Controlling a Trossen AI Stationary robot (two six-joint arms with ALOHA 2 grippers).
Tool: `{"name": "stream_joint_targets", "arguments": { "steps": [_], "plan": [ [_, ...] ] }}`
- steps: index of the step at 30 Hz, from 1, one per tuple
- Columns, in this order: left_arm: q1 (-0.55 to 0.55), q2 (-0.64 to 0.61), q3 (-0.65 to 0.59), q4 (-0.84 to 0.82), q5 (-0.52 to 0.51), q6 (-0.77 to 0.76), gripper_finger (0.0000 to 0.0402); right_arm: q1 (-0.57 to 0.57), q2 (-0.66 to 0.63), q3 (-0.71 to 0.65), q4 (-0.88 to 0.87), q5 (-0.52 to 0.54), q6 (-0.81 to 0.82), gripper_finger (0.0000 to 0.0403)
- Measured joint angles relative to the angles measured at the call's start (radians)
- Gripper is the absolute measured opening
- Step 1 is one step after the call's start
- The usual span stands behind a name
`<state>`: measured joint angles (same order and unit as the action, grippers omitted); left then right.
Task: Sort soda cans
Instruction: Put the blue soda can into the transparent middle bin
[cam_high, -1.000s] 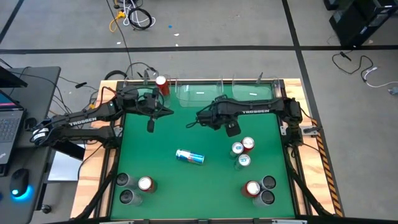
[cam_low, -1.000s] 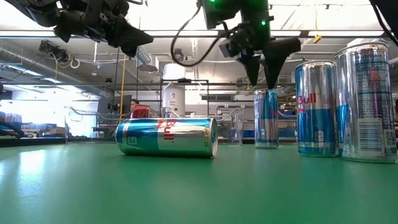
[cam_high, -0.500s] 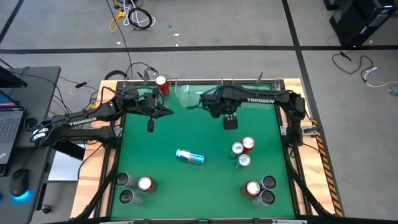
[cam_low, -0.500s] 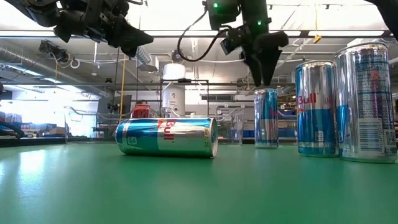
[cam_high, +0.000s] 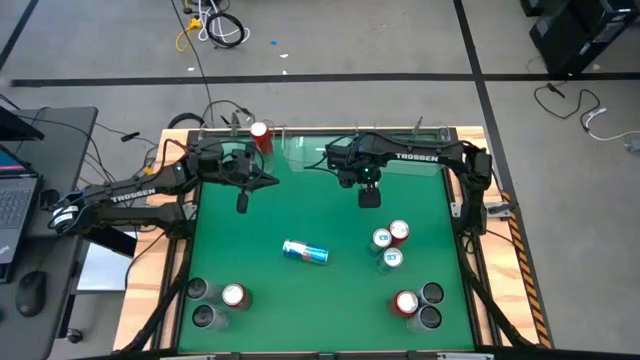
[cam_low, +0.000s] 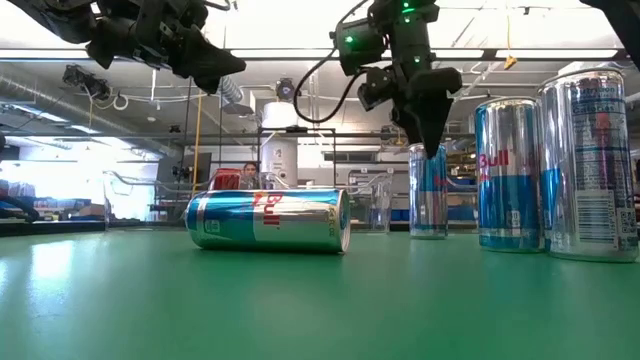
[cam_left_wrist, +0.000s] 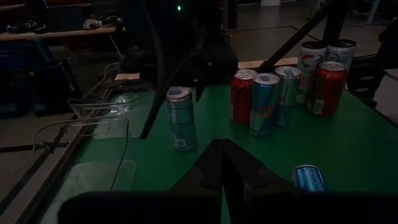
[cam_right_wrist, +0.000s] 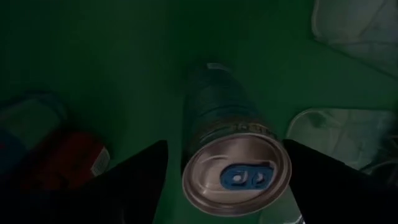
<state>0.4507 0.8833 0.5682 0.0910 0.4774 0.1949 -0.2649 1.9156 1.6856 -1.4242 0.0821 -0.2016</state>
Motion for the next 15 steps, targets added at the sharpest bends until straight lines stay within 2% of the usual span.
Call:
{"name": "stream_joint_targets", "arguments": {
  "steps": [6, 10, 15],
  "plan": [
    [0.000, 0.000, 0.000, -0.005, -0.020, 0.000, 0.0008, -0.001, 0.000, -0.018, 0.006, -0.002, -0.009, 0.0226],
    [0.000, 0.000, 0.000, -0.007, -0.059, 0.000, 0.0008, 0.001, 0.004, 0.017, -0.031, 0.000, -0.033, 0.0224],
    [0.000, 0.000, 0.000, -0.007, -0.061, -0.026, 0.0008, -0.005, 0.003, 0.146, -0.076, 0.027, -0.044, 0.0224]
  ]
}}
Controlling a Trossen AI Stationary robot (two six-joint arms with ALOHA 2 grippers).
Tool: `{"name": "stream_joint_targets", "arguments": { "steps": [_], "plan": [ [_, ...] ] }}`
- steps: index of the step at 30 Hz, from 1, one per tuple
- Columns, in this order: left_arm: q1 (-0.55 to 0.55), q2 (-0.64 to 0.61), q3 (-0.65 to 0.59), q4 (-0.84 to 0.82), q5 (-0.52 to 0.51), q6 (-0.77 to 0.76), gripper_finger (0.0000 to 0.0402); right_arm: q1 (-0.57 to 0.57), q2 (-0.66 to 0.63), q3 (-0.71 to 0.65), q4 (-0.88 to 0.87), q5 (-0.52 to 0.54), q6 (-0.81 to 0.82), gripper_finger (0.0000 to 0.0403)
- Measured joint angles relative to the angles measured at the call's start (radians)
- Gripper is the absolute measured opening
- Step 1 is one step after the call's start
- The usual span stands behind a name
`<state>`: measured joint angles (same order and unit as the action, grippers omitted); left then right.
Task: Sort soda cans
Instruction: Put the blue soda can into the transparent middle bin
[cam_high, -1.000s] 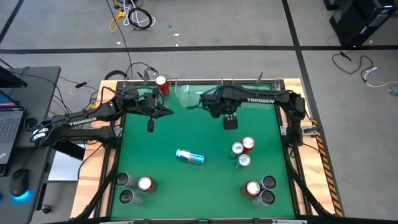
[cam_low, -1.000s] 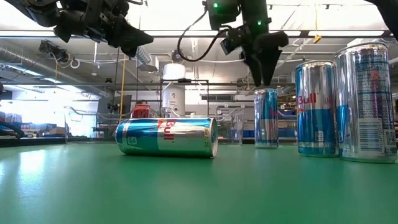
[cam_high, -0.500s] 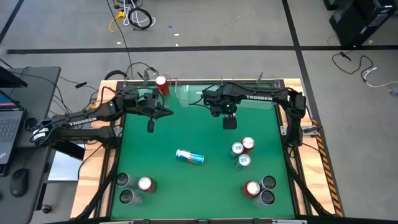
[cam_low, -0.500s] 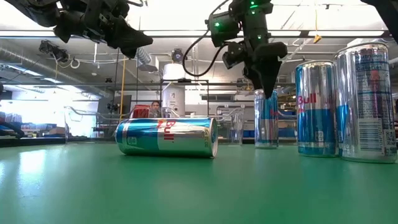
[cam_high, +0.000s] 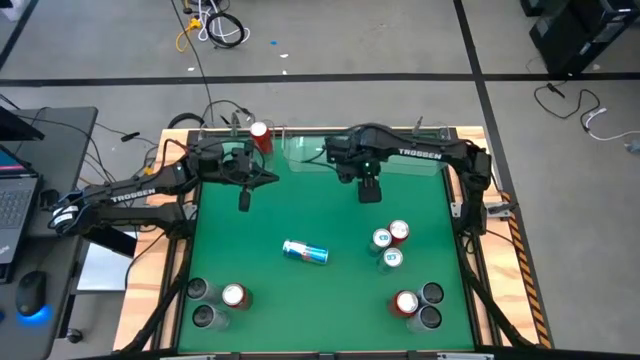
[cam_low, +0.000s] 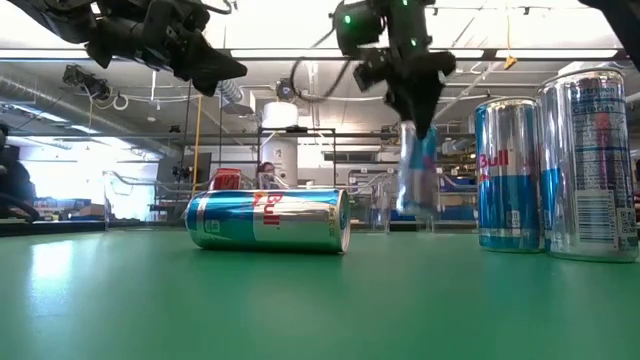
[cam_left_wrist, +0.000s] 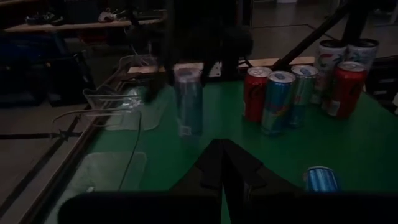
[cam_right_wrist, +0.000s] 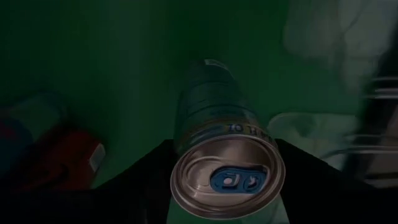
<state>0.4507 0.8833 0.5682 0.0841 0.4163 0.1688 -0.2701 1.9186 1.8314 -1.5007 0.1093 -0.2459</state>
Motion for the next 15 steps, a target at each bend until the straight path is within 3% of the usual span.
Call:
{"name": "stream_joint_targets", "arguments": {
  "steps": [8, 15],
  "plan": [
    [0.000, 0.000, 0.000, 0.003, -0.021, -0.013, 0.0008, -0.039, 0.000, 0.265, 0.058, 0.132, -0.102, 0.0224],
    [0.000, 0.000, 0.000, 0.021, -0.021, -0.017, 0.0008, -0.159, 0.025, 0.344, 0.207, 0.141, -0.239, 0.0224]
  ]
}}
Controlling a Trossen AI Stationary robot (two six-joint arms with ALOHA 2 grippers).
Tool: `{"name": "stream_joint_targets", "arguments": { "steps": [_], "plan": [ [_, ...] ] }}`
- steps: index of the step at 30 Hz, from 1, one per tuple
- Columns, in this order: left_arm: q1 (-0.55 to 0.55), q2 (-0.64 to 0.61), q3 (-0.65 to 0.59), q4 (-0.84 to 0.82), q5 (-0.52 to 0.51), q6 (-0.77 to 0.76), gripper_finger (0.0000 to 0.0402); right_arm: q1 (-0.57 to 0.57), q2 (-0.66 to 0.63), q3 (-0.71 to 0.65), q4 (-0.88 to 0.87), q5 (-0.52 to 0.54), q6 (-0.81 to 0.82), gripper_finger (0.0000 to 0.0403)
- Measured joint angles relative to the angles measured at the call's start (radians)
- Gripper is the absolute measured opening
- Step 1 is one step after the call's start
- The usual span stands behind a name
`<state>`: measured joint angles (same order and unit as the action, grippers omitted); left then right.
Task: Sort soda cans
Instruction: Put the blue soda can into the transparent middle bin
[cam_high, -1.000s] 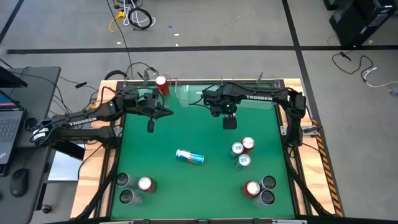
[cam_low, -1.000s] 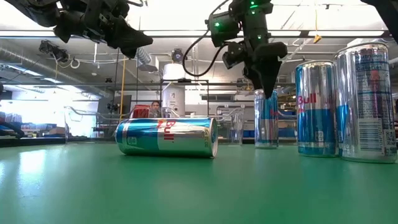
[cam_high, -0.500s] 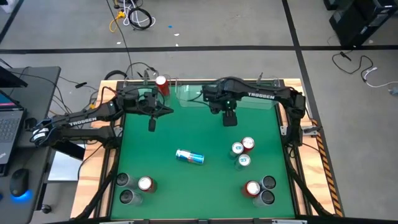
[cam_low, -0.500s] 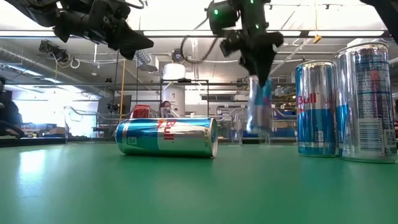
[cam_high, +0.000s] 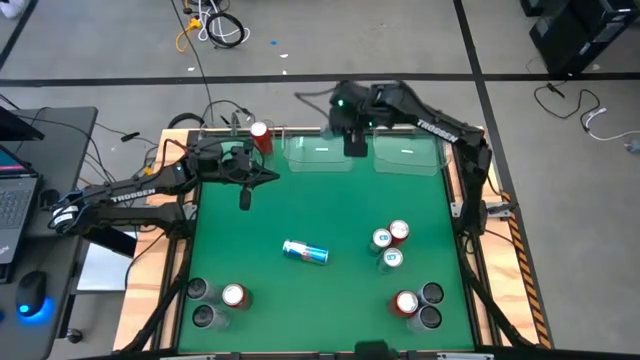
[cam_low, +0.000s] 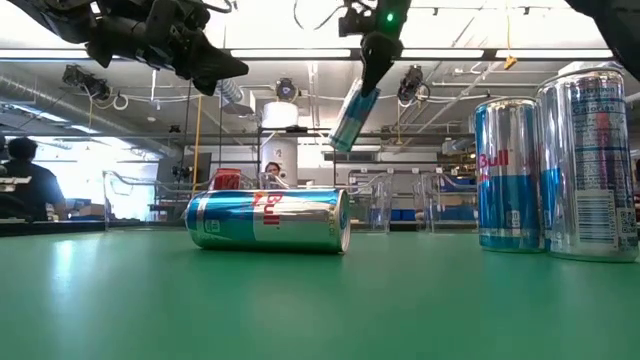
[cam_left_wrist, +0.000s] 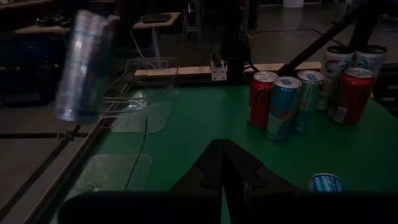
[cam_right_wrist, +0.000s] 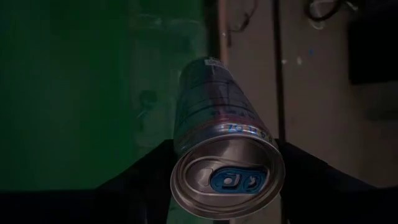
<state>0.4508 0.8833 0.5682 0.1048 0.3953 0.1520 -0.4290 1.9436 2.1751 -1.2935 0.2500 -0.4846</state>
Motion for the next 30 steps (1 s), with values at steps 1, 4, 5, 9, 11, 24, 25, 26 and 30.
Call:
{"name": "stream_joint_targets", "arguments": {
  "steps": [1, 4, 5, 9, 11, 24, 25, 26, 30],
  "plan": [
    [0.001, 0.000, 0.000, 0.000, 0.000, 0.000, 0.0008, -0.022, 0.005, -0.001, 0.007, -0.010, -0.011, 0.0224],
    [0.001, 0.000, 0.000, 0.003, 0.000, 0.000, 0.0008, -0.078, 0.035, -0.002, 0.001, -0.036, -0.026, 0.0224],
    [0.003, 0.000, 0.000, 0.003, -0.003, 0.000, 0.0008, -0.094, 0.047, -0.002, -0.001, -0.041, -0.032, 0.0224],
    [0.011, 0.000, 0.000, 0.007, -0.005, -0.003, 0.0008, -0.145, 0.094, -0.002, 0.000, -0.070, -0.049, 0.0224],
    [0.013, 0.000, 0.000, 0.006, -0.005, -0.007, 0.0008, -0.164, 0.118, -0.002, 0.001, -0.092, -0.051, 0.0224],
    [0.013, 0.000, 0.000, -0.020, -0.004, -0.013, 0.0008, -0.201, 0.253, -0.002, -0.022, -0.066, -0.095, 0.0224],
    [0.013, 0.000, 0.000, -0.021, -0.004, -0.013, 0.0008, -0.203, 0.264, -0.002, -0.022, -0.064, -0.096, 0.0224],
    [0.013, 0.000, 0.000, -0.022, -0.004, -0.013, 0.0008, -0.205, 0.271, -0.002, -0.023, -0.064, -0.097, 0.0224],
    [0.013, 0.000, 0.000, -0.023, -0.004, -0.013, 0.0008, -0.210, 0.293, -0.002, -0.022, -0.061, -0.100, 0.0224]
  ]
}}
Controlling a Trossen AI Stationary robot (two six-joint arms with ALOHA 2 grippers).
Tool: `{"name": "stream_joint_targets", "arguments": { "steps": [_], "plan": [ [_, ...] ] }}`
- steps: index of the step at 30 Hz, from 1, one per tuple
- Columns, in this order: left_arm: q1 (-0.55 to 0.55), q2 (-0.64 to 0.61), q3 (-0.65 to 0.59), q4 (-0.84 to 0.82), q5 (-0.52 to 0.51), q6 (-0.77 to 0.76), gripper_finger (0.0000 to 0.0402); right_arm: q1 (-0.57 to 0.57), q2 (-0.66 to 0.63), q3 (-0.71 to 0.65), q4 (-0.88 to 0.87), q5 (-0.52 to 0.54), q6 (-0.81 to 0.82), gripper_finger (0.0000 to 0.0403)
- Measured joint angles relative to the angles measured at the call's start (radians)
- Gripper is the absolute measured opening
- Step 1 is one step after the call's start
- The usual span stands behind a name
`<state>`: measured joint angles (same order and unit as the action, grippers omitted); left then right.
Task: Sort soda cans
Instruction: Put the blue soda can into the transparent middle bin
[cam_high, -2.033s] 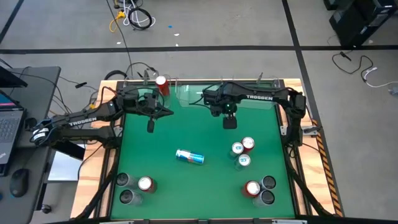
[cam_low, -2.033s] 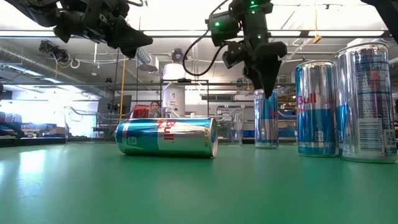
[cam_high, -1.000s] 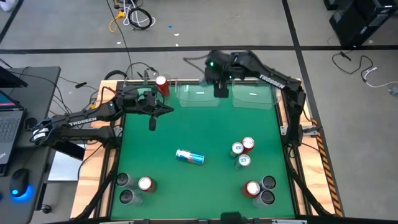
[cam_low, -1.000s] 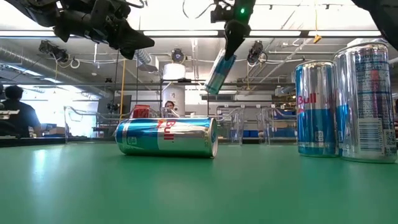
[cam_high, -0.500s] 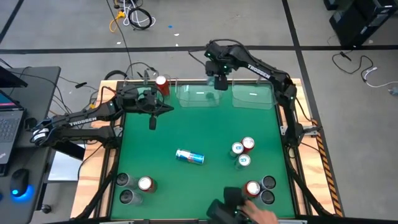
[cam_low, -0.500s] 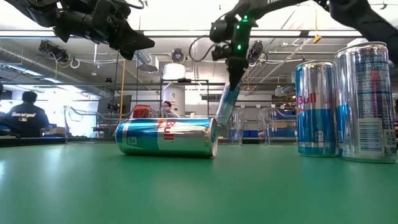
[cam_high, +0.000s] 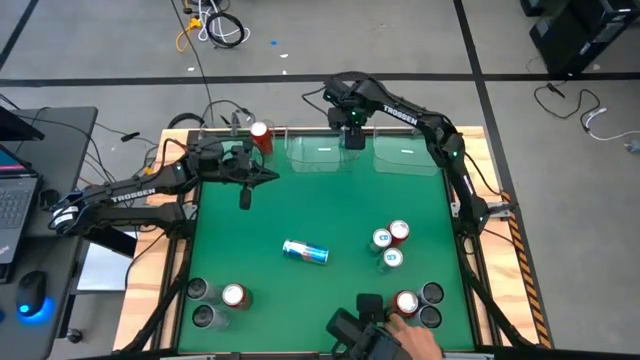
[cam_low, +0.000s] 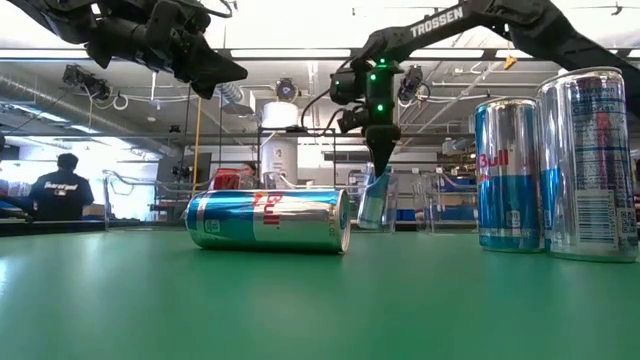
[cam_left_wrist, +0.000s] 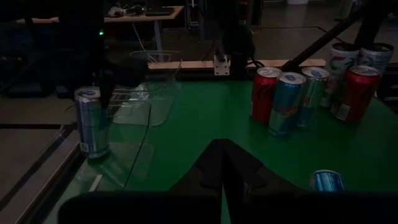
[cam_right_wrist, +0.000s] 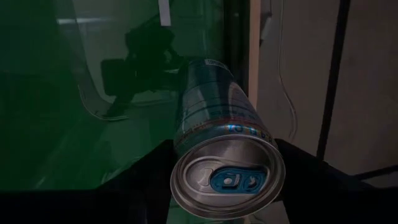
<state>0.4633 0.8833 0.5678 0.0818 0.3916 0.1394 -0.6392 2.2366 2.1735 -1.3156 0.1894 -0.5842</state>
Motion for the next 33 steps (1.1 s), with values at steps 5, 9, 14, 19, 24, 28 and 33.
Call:
{"name": "stream_joint_targets", "arguments": {
  "steps": [5, 9, 14, 19, 24, 28, 33],
  "plan": [
    [0.000, 0.000, 0.000, -0.002, 0.001, 0.000, 0.0008, 0.000, 0.001, 0.000, 0.002, 0.000, -0.004, 0.0224],
    [0.000, 0.000, 0.000, -0.006, 0.001, 0.000, 0.0008, 0.002, 0.002, 0.000, 0.023, 0.003, -0.013, 0.0247],
    [0.000, 0.000, 0.000, -0.014, 0.002, 0.000, 0.0008, 0.002, 0.002, 0.000, 0.071, 0.003, -0.020, 0.0265],
    [0.000, 0.000, 0.000, -0.031, 0.002, 0.000, 0.0008, 0.003, 0.003, 0.000, 0.084, 0.004, -0.020, 0.0260],
    [0.000, 0.000, 0.000, -0.034, 0.002, 0.001, 0.0008, 0.010, 0.003, 0.000, 0.099, 0.070, -0.018, 0.0275],
    [0.000, 0.000, 0.000, -0.034, 0.002, 0.000, 0.0008, 0.016, 0.003, 0.000, 0.103, 0.158, -0.019, 0.0297],
    [0.000, 0.000, 0.000, -0.034, 0.002, -0.001, 0.0008, 0.022, 0.002, 0.000, 0.089, 0.176, -0.021, 0.0317]
  ]
}}
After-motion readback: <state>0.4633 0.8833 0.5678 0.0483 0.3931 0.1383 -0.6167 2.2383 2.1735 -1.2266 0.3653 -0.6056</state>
